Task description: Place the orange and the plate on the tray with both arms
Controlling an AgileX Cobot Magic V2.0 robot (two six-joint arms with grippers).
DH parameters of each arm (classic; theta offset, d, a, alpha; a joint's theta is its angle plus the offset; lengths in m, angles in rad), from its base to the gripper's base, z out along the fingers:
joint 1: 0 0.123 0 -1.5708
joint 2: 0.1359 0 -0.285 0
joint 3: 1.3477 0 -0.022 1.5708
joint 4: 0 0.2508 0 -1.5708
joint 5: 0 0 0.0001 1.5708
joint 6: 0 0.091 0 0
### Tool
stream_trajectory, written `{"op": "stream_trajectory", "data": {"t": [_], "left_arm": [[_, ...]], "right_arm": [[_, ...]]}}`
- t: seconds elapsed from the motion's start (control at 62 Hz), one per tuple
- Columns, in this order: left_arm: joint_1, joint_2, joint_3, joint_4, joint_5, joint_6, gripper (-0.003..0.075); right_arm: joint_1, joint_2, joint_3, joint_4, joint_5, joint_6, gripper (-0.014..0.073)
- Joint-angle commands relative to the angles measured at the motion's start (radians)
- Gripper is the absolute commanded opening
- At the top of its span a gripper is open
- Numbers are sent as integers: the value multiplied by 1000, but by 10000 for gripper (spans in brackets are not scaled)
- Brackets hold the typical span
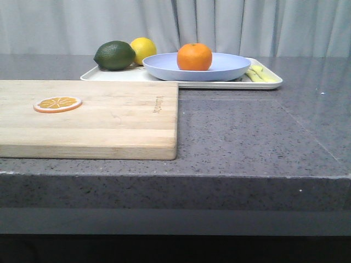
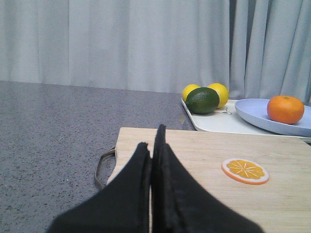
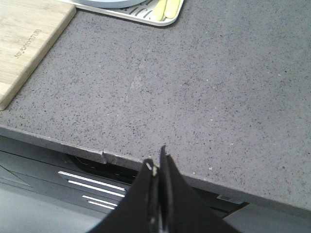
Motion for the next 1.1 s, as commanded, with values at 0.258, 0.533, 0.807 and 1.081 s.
{"op": "stream_trajectory", "data": {"t": [0.258, 0.533, 0.807, 1.081], "left_arm": [[-1, -18, 27, 2, -84, 3, -20], [-1, -18, 27, 2, -84, 3, -20], [-1, -18, 27, 2, -84, 3, -20], [-1, -18, 27, 2, -84, 3, -20]], "right_arm": [[-7, 9, -22, -2, -66, -7, -67], [-7, 9, -22, -2, -66, -7, -67], [-7, 9, -22, -2, -66, -7, -67], [-7, 7, 5, -58, -155, -8, -67]]}}
